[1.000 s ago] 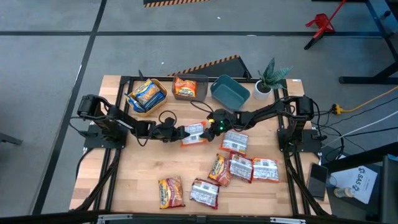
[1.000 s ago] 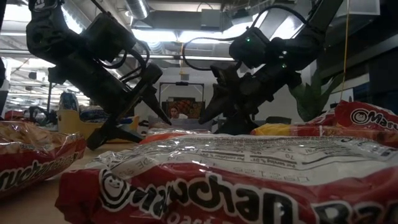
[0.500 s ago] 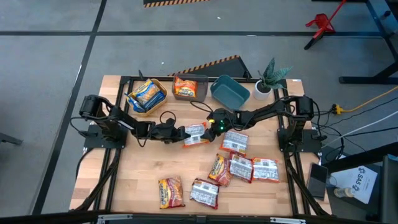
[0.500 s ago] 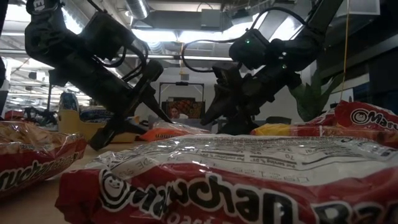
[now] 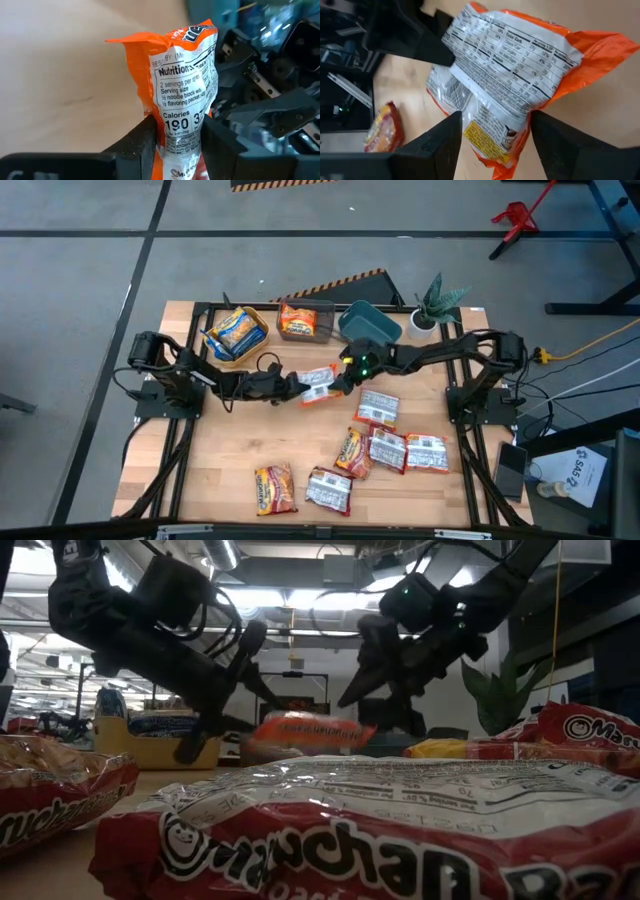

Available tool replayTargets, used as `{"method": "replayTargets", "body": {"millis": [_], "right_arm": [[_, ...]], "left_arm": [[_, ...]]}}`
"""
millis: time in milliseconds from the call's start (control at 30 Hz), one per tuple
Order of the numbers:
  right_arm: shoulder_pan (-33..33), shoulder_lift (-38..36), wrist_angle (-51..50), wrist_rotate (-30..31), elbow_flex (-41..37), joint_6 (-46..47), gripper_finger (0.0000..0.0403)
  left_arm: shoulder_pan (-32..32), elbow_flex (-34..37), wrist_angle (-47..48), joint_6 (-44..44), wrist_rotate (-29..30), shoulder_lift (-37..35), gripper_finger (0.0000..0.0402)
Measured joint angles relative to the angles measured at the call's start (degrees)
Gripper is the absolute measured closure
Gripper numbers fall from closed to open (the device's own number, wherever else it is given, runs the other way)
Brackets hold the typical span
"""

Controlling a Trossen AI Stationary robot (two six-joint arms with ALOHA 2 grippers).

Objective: Sort Maruchan noodles
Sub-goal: Put the orange noodle pack into the black bin

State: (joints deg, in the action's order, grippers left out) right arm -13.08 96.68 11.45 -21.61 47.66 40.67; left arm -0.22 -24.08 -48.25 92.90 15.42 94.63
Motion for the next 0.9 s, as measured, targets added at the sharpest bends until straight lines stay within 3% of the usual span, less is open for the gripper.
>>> {"method": "replayTargets", "body": {"millis": [500, 900], "right_arm": [[-8.41, -13.11, -2.21, -0.1, 0.11, -2.41, 0.0188], [-10.36, -14.29, -2.58, 3.24, 0.15, -5.21, 0.0188]], "left_arm": [[10.17, -0.11, -19.17, -0.04, 1.37, -0.02, 0.0281], [20.27, -7.11, -17.2, -5.32, -5.94, -0.09, 0.0281]]}}
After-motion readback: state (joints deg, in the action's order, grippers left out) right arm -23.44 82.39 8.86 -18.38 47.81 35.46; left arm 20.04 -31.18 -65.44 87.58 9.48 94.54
